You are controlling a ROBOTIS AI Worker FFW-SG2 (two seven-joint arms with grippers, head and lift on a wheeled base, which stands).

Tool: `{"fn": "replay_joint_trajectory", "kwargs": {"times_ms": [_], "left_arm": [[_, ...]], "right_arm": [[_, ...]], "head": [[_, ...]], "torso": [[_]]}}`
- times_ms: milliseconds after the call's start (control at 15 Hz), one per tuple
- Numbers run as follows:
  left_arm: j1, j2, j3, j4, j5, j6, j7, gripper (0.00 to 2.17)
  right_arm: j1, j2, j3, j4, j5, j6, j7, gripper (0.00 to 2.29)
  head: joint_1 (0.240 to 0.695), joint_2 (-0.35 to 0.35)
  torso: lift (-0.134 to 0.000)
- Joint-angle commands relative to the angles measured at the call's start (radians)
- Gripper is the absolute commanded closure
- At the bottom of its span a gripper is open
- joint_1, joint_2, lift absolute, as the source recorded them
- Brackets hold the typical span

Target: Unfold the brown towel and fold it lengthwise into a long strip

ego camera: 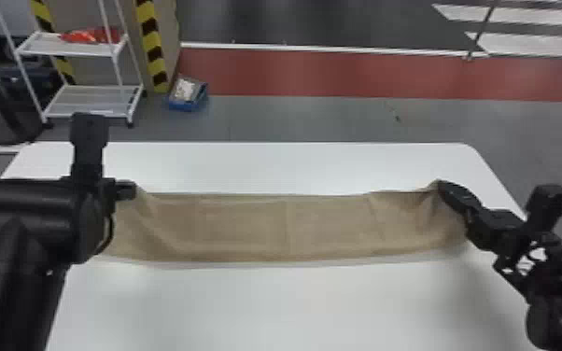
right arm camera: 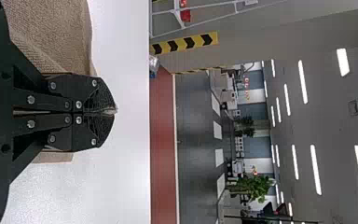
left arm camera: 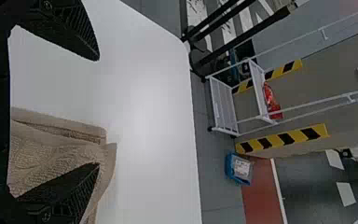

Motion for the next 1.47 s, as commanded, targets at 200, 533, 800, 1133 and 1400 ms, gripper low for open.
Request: {"fn": "replay_joint_trajectory", "kwargs": {"times_ms": [200,533,800,1133,1400], "left_arm": [[0.164,0.032,0.158,-0.15,0.094,-0.056,-0.206,0.23],[0.238,0.047,0.215,-0.16,0.135,-0.114,-0.351,0.55],[0.261,0.067,0.217,-0.167,0.135,-0.108,-0.38,0.49],[0.267,0.078,0.217,-0.169,0.135,-0.041,-0.422,0.44],[0.276,0.075,0.217,-0.198,0.138,-0.038,-0.419,1.03]], "right_arm": [[-0.001,0.004,0.011,0.0,0.006,0.003,0.0,1.42],[0.007,0.008,0.023,-0.011,0.006,0.021,0.0,1.42],[0.012,0.01,0.023,-0.016,0.006,0.024,0.0,1.42],[0.019,0.01,0.019,-0.019,0.005,0.024,0.0,1.42],[0.027,0.008,0.009,-0.02,0.002,0.021,0.002,1.42]], "head": [[0.695,-0.049],[0.695,-0.031],[0.695,-0.029],[0.695,-0.028],[0.695,-0.039]], "torso": [[-0.123],[-0.123],[-0.123],[-0.123],[-0.123]]}}
